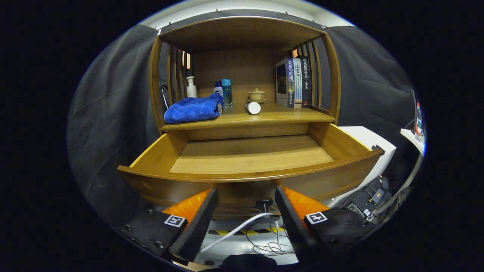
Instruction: Pull open the drawer, take out the items inside it, and place them on the countertop above the cabinet.
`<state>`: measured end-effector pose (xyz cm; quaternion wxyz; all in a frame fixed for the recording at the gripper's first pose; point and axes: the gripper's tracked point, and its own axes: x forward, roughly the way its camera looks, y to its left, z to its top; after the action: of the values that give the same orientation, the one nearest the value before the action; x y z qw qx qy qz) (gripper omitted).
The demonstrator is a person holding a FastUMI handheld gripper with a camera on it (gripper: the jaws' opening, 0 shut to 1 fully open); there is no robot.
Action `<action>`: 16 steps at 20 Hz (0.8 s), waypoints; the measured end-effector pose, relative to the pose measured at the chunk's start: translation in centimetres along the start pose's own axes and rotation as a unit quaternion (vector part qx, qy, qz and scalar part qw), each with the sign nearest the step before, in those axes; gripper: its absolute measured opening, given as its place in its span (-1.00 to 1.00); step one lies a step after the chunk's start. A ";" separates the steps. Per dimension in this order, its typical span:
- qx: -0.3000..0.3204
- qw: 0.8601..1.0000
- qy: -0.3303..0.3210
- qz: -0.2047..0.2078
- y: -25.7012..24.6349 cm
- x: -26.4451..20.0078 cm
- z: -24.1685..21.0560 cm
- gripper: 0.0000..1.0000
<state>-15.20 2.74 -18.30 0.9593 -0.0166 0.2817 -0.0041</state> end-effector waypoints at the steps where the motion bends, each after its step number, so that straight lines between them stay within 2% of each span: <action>1: -0.001 1.000 -0.001 0.000 -0.1 0.1 0.0 0.98; 16: -0.017 1.000 -0.025 0.002 0.0 5.4 3.3 0.98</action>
<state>-8.88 2.73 -18.44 0.9658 -0.0324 0.2573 0.0029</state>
